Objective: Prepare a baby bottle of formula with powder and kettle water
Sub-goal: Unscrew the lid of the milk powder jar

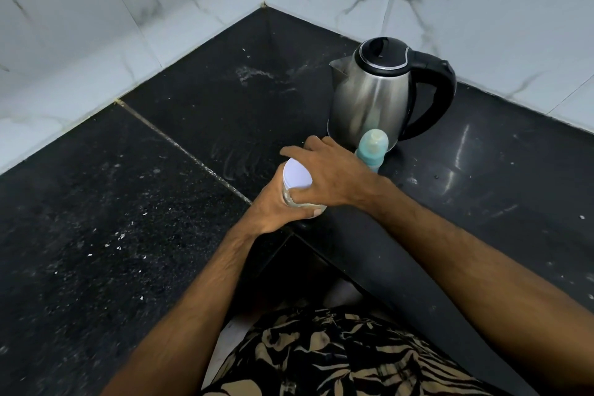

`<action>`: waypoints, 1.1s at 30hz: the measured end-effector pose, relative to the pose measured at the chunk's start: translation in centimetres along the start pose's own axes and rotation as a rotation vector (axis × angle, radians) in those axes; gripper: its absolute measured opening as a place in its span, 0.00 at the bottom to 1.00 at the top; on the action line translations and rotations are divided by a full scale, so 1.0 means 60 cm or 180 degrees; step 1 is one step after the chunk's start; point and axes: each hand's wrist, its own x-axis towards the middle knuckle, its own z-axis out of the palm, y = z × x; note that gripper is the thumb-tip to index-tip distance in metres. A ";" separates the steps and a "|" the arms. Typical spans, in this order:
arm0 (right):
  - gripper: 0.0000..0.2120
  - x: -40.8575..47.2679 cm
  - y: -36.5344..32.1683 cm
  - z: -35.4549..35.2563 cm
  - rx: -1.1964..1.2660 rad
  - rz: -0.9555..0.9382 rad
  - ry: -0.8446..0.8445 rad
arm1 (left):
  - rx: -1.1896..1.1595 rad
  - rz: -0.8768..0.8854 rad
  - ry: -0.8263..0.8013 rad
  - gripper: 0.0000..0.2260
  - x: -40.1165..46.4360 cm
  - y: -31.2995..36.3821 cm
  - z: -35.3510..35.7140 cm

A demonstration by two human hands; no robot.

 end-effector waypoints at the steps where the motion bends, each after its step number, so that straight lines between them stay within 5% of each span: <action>1: 0.37 -0.001 -0.001 -0.004 -0.0001 0.0008 0.0025 | 0.0012 0.0013 -0.0009 0.48 0.001 0.000 0.000; 14: 0.27 -0.150 0.030 0.000 0.1990 0.0144 0.1414 | 0.0269 0.0299 0.0141 0.42 0.005 -0.014 -0.003; 33: 0.28 -0.250 0.071 0.213 0.1922 0.0699 0.0907 | 0.0443 0.0003 0.0049 0.43 0.001 -0.005 -0.007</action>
